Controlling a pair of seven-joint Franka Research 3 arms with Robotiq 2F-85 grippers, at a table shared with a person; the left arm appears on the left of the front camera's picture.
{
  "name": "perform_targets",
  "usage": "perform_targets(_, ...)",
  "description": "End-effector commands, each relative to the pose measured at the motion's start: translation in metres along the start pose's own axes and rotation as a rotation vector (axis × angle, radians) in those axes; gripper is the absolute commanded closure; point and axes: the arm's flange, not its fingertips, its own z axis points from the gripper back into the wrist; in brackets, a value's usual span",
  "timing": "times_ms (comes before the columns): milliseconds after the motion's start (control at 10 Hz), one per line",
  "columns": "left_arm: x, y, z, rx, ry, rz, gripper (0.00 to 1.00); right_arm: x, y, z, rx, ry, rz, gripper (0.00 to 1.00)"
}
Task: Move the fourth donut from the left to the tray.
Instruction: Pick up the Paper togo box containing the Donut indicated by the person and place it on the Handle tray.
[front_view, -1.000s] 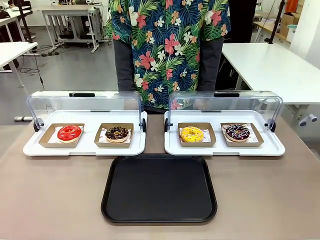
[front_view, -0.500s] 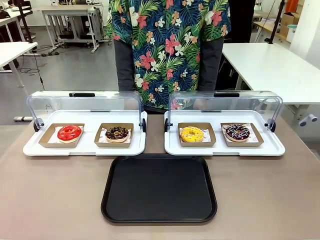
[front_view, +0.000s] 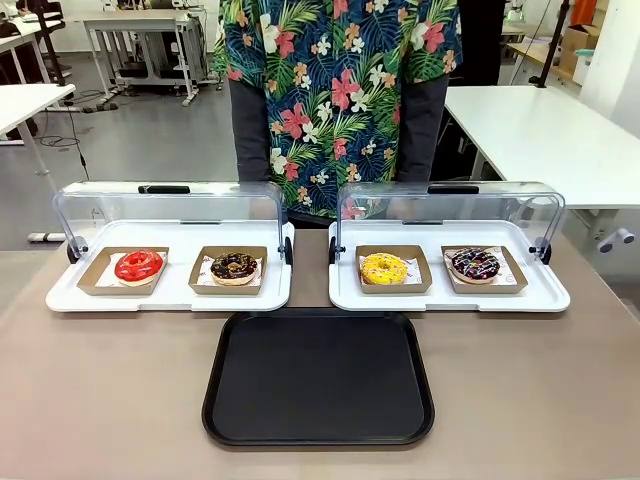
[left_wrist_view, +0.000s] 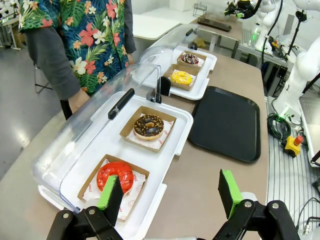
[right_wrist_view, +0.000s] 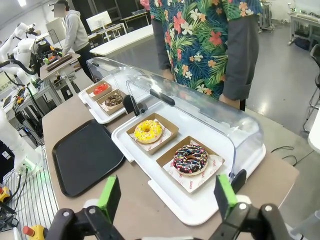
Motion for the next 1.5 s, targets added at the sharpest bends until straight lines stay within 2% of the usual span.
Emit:
perform_targets(0,0.0008,-0.0015,0.0007,-0.01,0.001,-0.01,0.0,0.0029,-0.0033,-0.0007,0.002,-0.026,0.028,0.0)
perform_targets(1400,0.0008,-0.0015,0.0007,-0.01,0.001,-0.01,0.0,0.0029,-0.0033,-0.0007,0.002,-0.026,0.028,0.0)
